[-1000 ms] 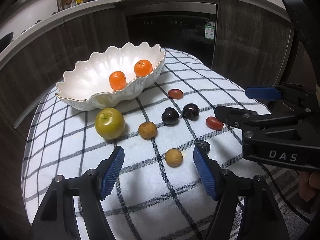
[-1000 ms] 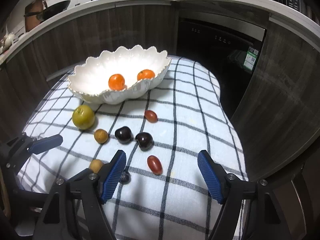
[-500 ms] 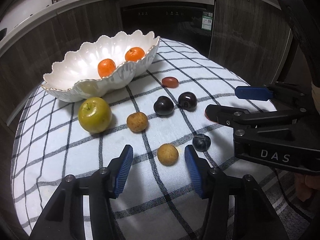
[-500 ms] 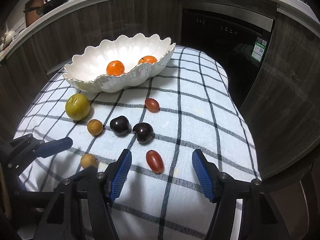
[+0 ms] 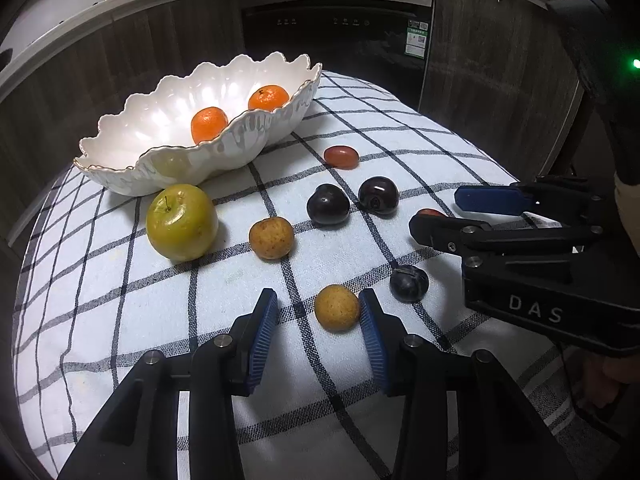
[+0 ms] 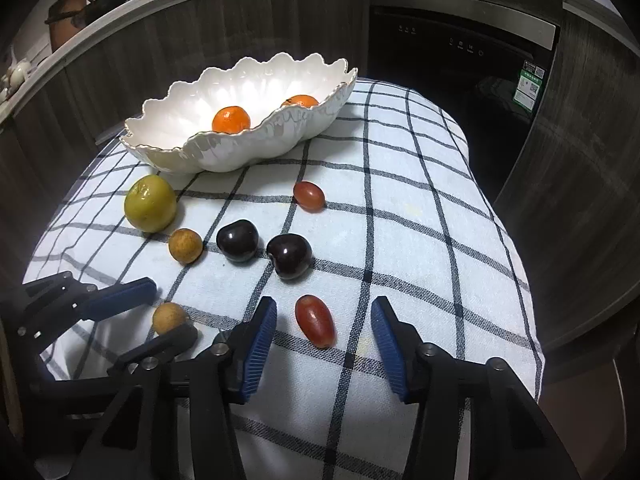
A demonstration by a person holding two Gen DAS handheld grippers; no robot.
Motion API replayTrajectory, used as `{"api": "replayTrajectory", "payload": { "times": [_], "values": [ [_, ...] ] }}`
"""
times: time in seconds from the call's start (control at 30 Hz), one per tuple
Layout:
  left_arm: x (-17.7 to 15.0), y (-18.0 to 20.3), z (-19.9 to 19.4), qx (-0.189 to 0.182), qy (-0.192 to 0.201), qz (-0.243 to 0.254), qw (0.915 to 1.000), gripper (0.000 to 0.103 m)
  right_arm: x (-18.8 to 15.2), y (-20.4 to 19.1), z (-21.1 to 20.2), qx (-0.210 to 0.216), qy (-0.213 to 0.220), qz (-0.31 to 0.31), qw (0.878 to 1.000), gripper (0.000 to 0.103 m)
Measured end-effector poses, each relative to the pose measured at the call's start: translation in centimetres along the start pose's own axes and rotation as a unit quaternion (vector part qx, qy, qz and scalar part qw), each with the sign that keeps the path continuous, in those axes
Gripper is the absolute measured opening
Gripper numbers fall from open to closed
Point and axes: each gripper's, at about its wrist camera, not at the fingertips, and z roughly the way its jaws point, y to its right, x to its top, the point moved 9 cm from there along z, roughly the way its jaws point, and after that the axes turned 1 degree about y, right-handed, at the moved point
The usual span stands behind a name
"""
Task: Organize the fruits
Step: 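Close the left tool on the tan fruit while the right tool grasps the red oval fruit, then lift both held fruits and carry them over the white scalloped bowl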
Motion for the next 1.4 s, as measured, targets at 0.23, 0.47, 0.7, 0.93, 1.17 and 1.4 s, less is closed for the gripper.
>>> {"api": "replayTrajectory", "payload": {
  "times": [0.23, 0.47, 0.7, 0.93, 1.17, 1.4],
  "values": [
    [0.0, 0.4, -0.1, -0.002, 0.003, 0.008, 1.0000, 0.034, -0.4, 0.1, 0.3, 0.000, -0.005, 0.001, 1.000, 0.038],
    [-0.1, 1.0, -0.2, -0.005, 0.003, 0.020, 0.9998, 0.023, -0.7, -0.3, 0.6, 0.007, -0.009, -0.005, 1.000, 0.024],
    [0.2, 0.6, -0.3, 0.000, 0.002, 0.010, 0.9999, 0.023, -0.7, -0.5, 0.4, 0.014, -0.008, 0.000, 1.000, 0.022],
    [0.5, 0.5, -0.8, 0.002, 0.007, 0.010, 0.9999, 0.023, -0.4, -0.4, -0.1, 0.014, -0.003, 0.004, 1.000, 0.022],
    [1.2, 0.1, -1.7, 0.008, 0.016, 0.004, 0.9998, 0.023, 0.3, -0.6, -1.1, 0.015, 0.007, 0.005, 1.000, 0.022],
    [2.0, -1.0, -2.8, 0.015, 0.025, -0.015, 0.9995, 0.023, 1.2, -1.1, -2.3, 0.015, 0.019, -0.001, 1.000, 0.022]
  ]
}}
